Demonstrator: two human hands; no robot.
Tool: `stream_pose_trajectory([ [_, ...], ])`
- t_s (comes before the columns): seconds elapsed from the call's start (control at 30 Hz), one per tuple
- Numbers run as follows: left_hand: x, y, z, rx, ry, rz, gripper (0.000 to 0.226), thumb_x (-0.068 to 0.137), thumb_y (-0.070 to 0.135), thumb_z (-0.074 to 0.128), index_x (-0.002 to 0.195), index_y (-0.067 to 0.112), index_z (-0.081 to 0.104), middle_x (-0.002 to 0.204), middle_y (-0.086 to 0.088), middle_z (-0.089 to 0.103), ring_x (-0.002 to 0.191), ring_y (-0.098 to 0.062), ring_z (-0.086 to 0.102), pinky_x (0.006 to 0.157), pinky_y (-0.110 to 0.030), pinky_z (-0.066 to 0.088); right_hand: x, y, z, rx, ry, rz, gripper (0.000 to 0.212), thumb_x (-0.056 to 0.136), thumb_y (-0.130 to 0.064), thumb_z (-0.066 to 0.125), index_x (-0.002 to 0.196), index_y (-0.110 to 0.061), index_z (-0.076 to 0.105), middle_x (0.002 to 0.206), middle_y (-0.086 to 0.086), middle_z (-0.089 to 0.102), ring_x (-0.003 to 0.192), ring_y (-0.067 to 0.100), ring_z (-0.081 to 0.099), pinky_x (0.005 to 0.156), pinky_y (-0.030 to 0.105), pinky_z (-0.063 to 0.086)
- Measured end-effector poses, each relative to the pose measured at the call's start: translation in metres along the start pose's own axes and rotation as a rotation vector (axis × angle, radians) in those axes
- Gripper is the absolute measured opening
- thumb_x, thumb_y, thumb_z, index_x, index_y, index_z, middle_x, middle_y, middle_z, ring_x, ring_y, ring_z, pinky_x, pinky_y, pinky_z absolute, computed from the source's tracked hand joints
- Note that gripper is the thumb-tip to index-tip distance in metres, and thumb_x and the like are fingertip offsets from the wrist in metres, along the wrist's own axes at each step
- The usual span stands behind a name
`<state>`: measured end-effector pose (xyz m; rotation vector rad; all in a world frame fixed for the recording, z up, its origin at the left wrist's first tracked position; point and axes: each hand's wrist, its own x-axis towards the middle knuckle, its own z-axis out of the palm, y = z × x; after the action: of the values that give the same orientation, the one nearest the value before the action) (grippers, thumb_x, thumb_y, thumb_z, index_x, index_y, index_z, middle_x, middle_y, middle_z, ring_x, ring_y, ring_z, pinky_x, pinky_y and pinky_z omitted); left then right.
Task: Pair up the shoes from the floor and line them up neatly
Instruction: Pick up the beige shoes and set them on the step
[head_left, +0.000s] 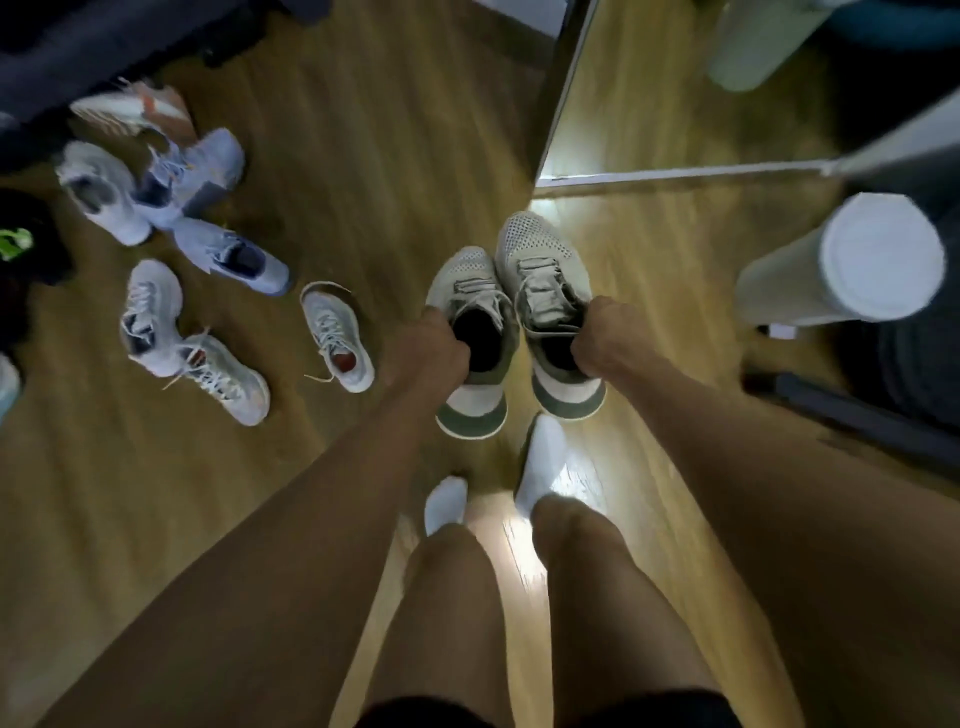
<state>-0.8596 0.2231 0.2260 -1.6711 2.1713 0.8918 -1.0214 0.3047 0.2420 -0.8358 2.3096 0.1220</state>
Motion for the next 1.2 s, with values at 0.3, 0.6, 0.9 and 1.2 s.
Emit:
stream_pose_trajectory([
  [0.3, -0.149, 0.101, -0.08, 0.098, -0.017, 0.379, 0.057, 0.089, 0.002, 0.047, 0.14, 0.025, 0.034, 0.118, -0.014, 0.06, 0.106, -0.036, 0.057, 0.081, -0.04, 0.046, -0.186, 0.065, -0.094, 0.15, 0.172, 0.267, 0.033, 0.084, -0.011, 0.053, 0.116, -0.004, 0.051, 0.114, 0.017, 0.063, 0.105, 0.035, 0.06, 0.08, 0.035, 0.047],
  [0.6, -0.271, 0.184, -0.041, 0.153, -0.093, 0.698, 0.064, 0.085, 0.002, 0.051, 0.141, 0.028, 0.033, 0.131, -0.01, 0.053, 0.116, -0.037, 0.053, 0.093, -0.044, 0.044, -0.319, 0.192, -0.091, 0.548, 0.309, 0.562, 0.032, 0.083, -0.011, 0.05, 0.115, -0.005, 0.05, 0.116, 0.02, 0.06, 0.106, 0.039, 0.058, 0.083, 0.041, 0.048],
  [0.9, -0.457, 0.249, 0.105, 0.264, -0.246, 0.887, 0.058, 0.084, 0.003, 0.048, 0.135, 0.03, 0.041, 0.134, -0.008, 0.053, 0.12, -0.034, 0.05, 0.097, -0.039, 0.04, -0.47, 0.377, -0.001, 0.735, 0.362, 0.835, 0.031, 0.086, -0.011, 0.048, 0.117, -0.005, 0.047, 0.116, 0.021, 0.059, 0.107, 0.039, 0.055, 0.084, 0.043, 0.048],
  [1.2, -0.571, 0.31, 0.245, 0.381, -0.384, 1.015, 0.059, 0.081, 0.001, 0.057, 0.135, 0.025, 0.047, 0.131, -0.007, 0.052, 0.118, -0.031, 0.053, 0.1, -0.04, 0.041, -0.549, 0.529, 0.073, 0.918, 0.311, 1.005, 0.03, 0.083, -0.014, 0.045, 0.112, -0.009, 0.049, 0.108, 0.018, 0.064, 0.091, 0.035, 0.065, 0.083, 0.045, 0.055],
])
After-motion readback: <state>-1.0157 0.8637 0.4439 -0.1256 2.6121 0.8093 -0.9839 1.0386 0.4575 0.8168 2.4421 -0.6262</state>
